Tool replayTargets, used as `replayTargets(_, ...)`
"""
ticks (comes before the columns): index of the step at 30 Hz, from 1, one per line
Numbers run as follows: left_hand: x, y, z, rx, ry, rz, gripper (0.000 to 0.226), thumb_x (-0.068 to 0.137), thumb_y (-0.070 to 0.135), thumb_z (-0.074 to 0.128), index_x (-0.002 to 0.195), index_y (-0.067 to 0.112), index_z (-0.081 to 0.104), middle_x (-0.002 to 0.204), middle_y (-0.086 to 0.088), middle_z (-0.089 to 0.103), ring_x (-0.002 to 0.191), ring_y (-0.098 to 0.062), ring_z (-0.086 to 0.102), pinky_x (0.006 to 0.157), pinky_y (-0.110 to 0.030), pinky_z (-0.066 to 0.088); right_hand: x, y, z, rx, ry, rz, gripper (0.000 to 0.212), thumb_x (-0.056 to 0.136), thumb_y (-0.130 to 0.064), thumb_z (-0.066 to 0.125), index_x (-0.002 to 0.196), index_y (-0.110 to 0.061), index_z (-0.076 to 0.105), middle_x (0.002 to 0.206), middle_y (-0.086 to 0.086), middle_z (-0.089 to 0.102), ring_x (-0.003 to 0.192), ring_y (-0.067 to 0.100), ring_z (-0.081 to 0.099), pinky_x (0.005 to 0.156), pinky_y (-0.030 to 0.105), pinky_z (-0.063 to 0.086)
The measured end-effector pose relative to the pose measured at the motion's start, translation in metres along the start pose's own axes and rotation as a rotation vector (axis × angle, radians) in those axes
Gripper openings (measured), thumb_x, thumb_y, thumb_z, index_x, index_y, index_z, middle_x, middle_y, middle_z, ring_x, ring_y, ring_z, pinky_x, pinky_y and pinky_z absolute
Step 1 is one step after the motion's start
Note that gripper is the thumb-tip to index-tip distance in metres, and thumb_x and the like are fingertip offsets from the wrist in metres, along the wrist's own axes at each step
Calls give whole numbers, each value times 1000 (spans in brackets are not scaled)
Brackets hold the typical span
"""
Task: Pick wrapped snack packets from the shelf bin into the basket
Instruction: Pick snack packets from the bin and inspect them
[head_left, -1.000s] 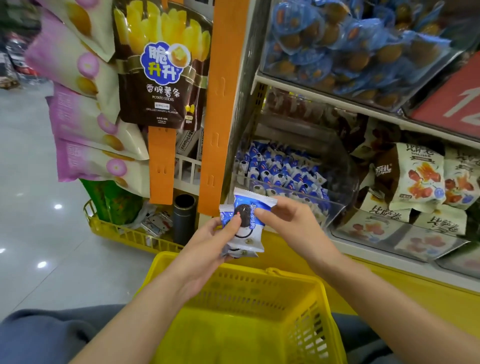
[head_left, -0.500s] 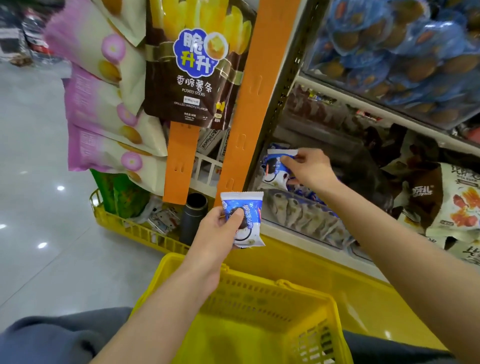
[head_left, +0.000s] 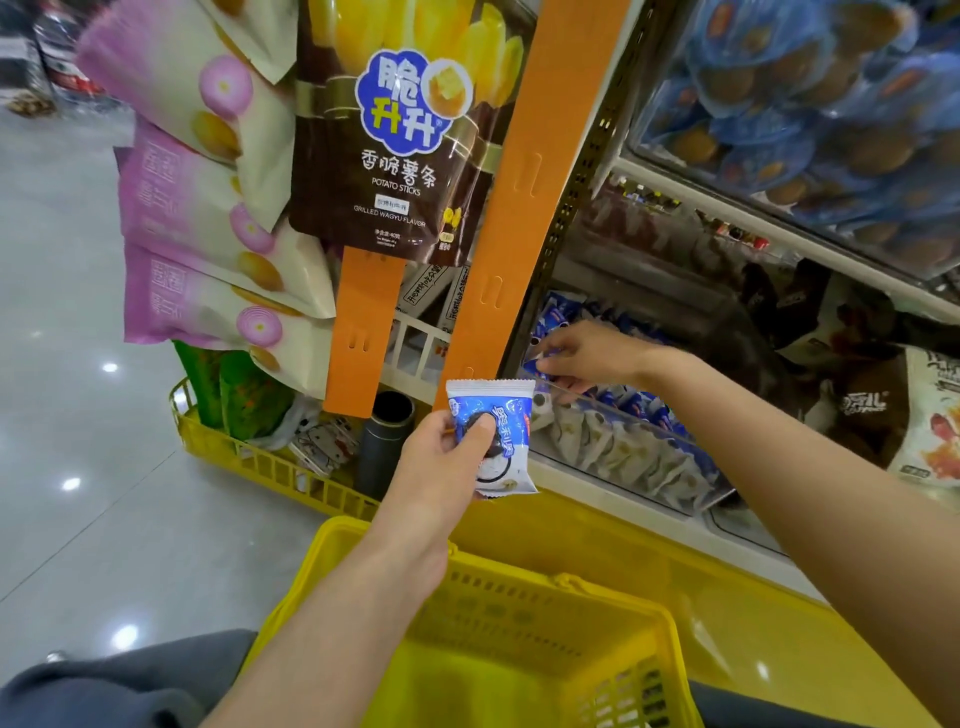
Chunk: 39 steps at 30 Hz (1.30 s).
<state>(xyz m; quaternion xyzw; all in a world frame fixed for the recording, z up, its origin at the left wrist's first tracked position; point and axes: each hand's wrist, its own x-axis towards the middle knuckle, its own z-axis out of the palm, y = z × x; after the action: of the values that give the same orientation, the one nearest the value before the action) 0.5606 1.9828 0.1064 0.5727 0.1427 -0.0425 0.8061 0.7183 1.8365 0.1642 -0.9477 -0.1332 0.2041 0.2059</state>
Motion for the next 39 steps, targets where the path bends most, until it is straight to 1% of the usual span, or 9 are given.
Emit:
replayTargets(7,-1,-1,2,46,-11,-27,25,93,30,51,115,18,53,101,-3,69,79,-9,67,57,-17,48,2,-1,11,34,131,2,34,94,-25,53,124,-8,52,110,12,63,83,20,65,73,29,57)
replayTargets(13,-4,-5,5,50,-20,-50,19,94,26,52,110,16,54,91,-2,68,71,-7,66,68,-26,52,-67,-13,41,200,672,-318,14,95,-26,47,102,-23,59,88,-12,61,80,3,58,68,16,47)
replayTargets(17,-9,-12,11,88,-92,-55,21,94,20,51,115,15,53,79,3,63,59,0,62,57,-21,47,-104,-2,80,382,484,-282,11,91,-33,52,100,-29,57,90,-10,63,82,1,57,72,14,48)
replayTargets(19,-12,-18,15,133,-141,-51,22,94,17,51,116,17,53,94,-1,68,78,-8,67,67,-29,54,-109,8,95,500,378,-211,9,91,-25,55,91,-20,63,82,4,65,75,13,58,69,26,52)
replayTargets(22,-15,-29,18,204,-189,-42,21,94,17,53,115,14,55,106,-11,68,94,-20,66,85,-39,53,-117,22,106,649,349,-180,12,89,-13,58,79,-14,64,69,8,63,61,6,56,54,16,48)
replayTargets(26,-17,-42,21,302,-146,12,23,93,29,52,94,7,59,90,-19,66,72,-15,62,59,-25,48,-128,35,117,763,256,-155,14,88,-11,60,77,-18,63,68,2,66,58,3,59,50,16,48)
replayTargets(29,-16,-51,23,356,-138,11,22,94,27,52,84,8,57,83,-15,66,71,-15,64,62,-29,51,-133,42,125,634,332,-157,9,87,-15,63,78,-16,65,71,10,67,61,9,56,53,24,49)
replayTargets(35,-14,-57,27,345,-161,-61,20,93,28,52,81,13,59,83,-11,68,75,-14,67,67,-30,51,-139,50,124,-3,533,-374,10,86,-30,63,86,-20,64,79,-10,62,69,3,49,60,17,39)
replayTargets(39,-14,-58,30,294,-204,-123,21,89,30,56,98,12,62,90,-6,72,78,-12,69,69,-28,52,-138,56,122,240,541,-294,6,87,-25,62,81,-24,61,71,-15,60,65,-4,52,58,9,39)
